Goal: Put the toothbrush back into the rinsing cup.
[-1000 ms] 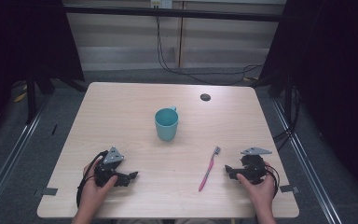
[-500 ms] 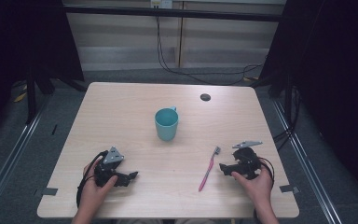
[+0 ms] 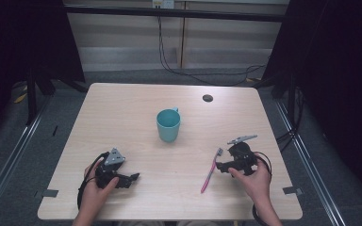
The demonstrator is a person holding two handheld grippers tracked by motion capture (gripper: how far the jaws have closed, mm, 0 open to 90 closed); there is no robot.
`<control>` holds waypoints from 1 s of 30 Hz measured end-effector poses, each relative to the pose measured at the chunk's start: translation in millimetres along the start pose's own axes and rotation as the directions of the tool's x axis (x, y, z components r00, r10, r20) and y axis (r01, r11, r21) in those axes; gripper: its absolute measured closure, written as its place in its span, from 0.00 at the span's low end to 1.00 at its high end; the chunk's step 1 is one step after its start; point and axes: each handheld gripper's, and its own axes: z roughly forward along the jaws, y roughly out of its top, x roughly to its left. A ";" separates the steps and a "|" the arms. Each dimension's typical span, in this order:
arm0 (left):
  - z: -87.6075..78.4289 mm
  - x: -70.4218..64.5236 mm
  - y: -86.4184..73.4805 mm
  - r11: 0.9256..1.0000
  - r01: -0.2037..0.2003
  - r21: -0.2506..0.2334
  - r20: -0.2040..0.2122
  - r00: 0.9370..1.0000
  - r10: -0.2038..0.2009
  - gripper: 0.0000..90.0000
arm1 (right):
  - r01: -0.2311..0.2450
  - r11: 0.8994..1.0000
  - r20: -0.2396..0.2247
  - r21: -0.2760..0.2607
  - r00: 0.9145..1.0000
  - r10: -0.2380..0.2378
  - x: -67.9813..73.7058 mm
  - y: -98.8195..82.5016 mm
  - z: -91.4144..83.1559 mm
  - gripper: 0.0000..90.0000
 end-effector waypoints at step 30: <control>0.1 -0.2 -0.1 1.000 0.004 0.000 0.002 1.000 -0.004 0.16 | 0.021 0.997 0.020 0.072 1.000 -0.023 22.0 23.1 13.5 0.46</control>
